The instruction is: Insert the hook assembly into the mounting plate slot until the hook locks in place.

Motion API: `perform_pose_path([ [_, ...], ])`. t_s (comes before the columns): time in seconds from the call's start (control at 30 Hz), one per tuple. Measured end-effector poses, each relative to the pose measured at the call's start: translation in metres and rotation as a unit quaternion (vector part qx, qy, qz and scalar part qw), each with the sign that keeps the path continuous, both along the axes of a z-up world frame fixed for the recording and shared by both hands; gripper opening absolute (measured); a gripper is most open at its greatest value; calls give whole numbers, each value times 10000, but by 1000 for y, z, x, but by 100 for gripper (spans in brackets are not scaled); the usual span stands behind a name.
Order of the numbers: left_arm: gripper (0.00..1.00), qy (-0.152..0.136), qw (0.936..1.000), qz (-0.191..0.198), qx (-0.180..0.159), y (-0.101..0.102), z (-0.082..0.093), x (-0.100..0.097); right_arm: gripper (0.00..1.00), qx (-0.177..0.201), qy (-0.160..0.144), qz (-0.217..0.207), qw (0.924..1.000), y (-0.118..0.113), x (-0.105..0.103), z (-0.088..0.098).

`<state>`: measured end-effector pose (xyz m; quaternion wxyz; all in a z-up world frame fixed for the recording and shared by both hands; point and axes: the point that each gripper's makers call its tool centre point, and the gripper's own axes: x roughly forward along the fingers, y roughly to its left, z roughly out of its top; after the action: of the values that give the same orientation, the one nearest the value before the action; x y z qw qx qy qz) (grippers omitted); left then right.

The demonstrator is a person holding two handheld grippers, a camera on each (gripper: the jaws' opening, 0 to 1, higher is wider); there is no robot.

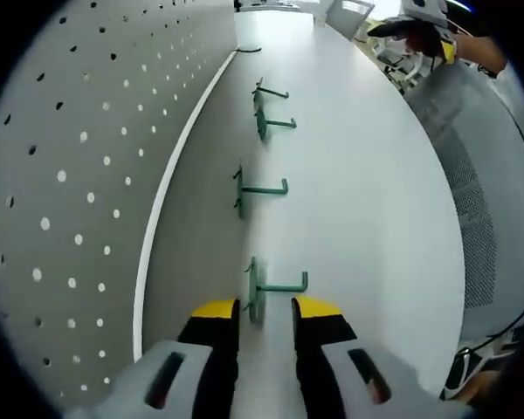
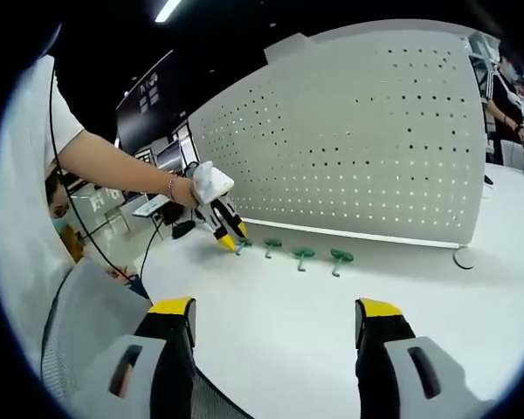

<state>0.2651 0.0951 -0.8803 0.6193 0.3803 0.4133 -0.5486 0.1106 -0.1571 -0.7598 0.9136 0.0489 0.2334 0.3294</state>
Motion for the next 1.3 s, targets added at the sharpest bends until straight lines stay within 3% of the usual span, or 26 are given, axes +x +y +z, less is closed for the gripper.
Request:
perform_pose_path([
  [0.43,6,-273,9991,311,-65,2,1,9,72,-10,-9,12,10000,1,1,0],
  [1.3,4,-348,9990,265,2,3,-1,10,72,-33,-19,2,10000,0,1,0],
])
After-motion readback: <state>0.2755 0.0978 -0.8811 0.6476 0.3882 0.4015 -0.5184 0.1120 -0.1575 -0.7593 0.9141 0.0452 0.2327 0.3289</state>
